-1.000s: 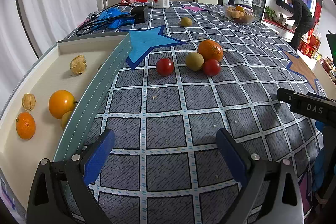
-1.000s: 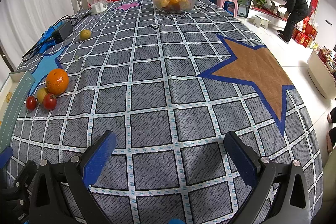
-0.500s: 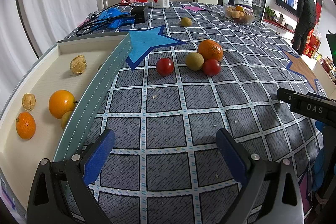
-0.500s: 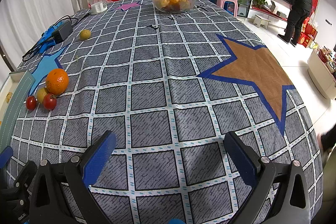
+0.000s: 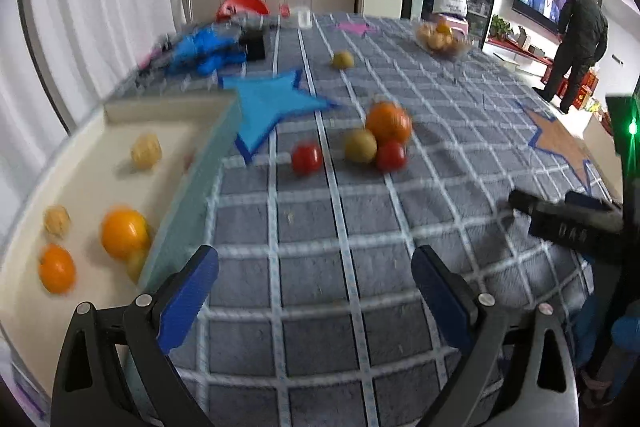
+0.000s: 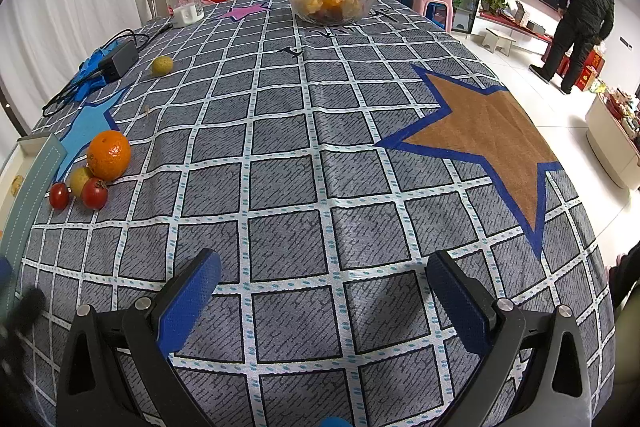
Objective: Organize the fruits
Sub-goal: 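Lower the left tool onto a red cherry tomato and close on it, then grasp another red cherry tomato with the right tool while the left tool holds its tomato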
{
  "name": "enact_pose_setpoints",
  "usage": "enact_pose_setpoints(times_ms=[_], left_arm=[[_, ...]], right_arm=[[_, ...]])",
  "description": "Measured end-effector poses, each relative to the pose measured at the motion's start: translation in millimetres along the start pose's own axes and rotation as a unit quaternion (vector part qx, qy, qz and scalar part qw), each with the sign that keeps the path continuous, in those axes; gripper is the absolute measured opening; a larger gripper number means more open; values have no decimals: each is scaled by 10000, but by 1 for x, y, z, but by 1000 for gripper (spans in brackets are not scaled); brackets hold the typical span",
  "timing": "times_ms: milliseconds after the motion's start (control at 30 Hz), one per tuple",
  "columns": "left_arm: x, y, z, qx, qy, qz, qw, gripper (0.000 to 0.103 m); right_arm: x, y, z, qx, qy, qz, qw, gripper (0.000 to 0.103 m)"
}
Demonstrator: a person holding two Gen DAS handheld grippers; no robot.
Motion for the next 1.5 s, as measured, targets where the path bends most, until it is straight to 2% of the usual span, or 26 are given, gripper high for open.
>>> enact_pose_setpoints(times_ms=[100, 167, 233, 300, 400, 500, 567, 633, 667, 867, 1000, 1133, 1267, 1333, 1367, 1400, 1467, 1500], left_arm=[[-1, -18, -8, 45, 7, -48, 10000, 92], [-2, -27, -19, 168, 7, -116, 9998, 83], [-1, -31, -31, 337, -61, -167, 9993, 68], [5, -34, -45, 498, -88, -76, 9987, 63], [14, -37, -58, 579, -43, 106, 9983, 61], [14, -42, -65, 510, -21, 72, 9987, 61], [13, -45, -68, 471, 4, 45, 9989, 53], [10, -47, -69, 448, 73, 13, 9990, 29], [9, -47, -68, 450, 96, -33, 9989, 23], [7, -28, -50, 405, 99, -24, 9991, 23], [11, -4, -30, 262, 145, 85, 9995, 23], [17, 11, -16, 101, 107, 230, 9996, 24], [26, 21, -6, -25, 69, 372, 9993, 24], [30, 24, -4, -82, 14, 408, 9991, 24], [30, 25, -3, -98, -5, 410, 9991, 24], [31, 25, -3, -111, -27, 406, 9991, 24], [32, 26, -3, -128, -25, 395, 9991, 24], [32, 25, -3, -137, -35, 386, 9992, 24]], right_arm=[[0, 0, 0, 0, -1, -1, 10000, 103], [1, 0, 0, 0, -1, 0, 10000, 103], [1, 0, 0, 0, -1, -1, 10000, 103], [0, 0, 0, 0, -1, -1, 10000, 103], [1, 0, 0, 0, -1, 0, 10000, 103], [0, 0, 0, 0, -1, -1, 10000, 103], [1, 0, 0, 0, -1, -1, 10000, 103], [0, 0, 0, 2, 2, 1, 10000, 103], [1, 0, 0, 1, 2, 1, 10000, 103], [11, 1, -1, -15, -94, 126, 9999, 103], [39, -2, 4, -17, -534, 618, 9967, 103], [83, -14, 12, -105, -1144, 1033, 9880, 103], [118, -25, 11, -269, -1317, 1268, 9828, 103], [130, -27, 8, -258, -1349, 1363, 9811, 82], [136, -26, 9, -288, -1283, 1413, 9812, 81], [140, -26, 9, -339, -1205, 1459, 9813, 73], [145, -23, 13, -467, -1157, 1572, 9797, 53], [145, -22, 15, -491, -1196, 1590, 9788, 32]])
Point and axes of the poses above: each gripper's, at about its wrist camera, not at the fingertips, and z roughly against the way its jaws point, x to its left, y to its underside, the point moved 3 cm from there along -z, roughly the way its jaws point, and after that the axes turned 10 degrees about y, right-handed, at the moved point
